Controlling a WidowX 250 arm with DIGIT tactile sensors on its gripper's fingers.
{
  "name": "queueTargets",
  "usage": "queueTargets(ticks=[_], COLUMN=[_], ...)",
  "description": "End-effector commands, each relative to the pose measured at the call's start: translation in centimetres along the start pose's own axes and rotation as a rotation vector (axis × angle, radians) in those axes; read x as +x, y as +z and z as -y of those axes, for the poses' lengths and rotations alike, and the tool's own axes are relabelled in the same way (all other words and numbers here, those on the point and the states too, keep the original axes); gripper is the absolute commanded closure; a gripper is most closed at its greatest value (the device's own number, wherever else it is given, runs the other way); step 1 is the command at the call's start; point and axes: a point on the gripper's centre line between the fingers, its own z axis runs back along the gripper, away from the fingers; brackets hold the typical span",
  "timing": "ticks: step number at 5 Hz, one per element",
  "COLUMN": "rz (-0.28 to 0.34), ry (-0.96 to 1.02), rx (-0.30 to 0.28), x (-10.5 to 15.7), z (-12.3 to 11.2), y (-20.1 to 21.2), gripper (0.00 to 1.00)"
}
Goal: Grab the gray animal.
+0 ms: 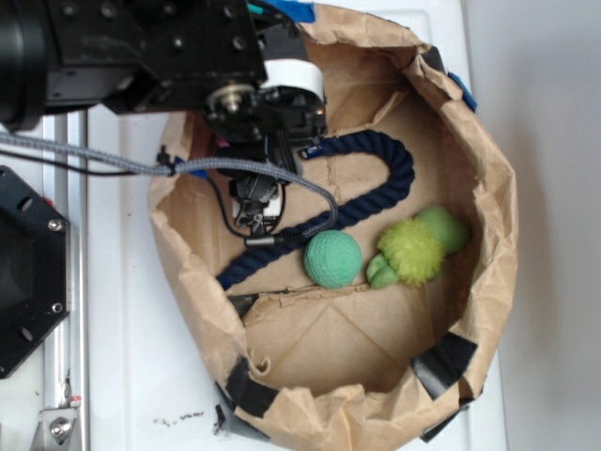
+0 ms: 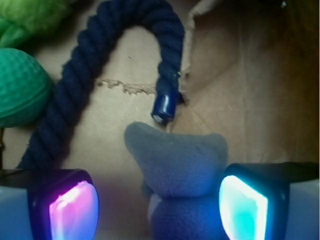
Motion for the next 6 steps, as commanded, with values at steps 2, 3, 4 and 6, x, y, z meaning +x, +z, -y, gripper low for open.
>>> queueTargets(ticks=[2, 3, 4, 6], rz=[0.058, 0.068, 0.067, 0.034], ry=[0.029, 0.024, 0.018, 0.040], rx=[0.049, 0.075, 0.092, 0.106], x=[0.3, 0.4, 0.3, 0.2], z=[-0.5, -0.2, -0.2, -0.6], y=[-0.2, -0.9, -1.1, -1.3], gripper=[0.00, 0.00, 0.00, 0.00])
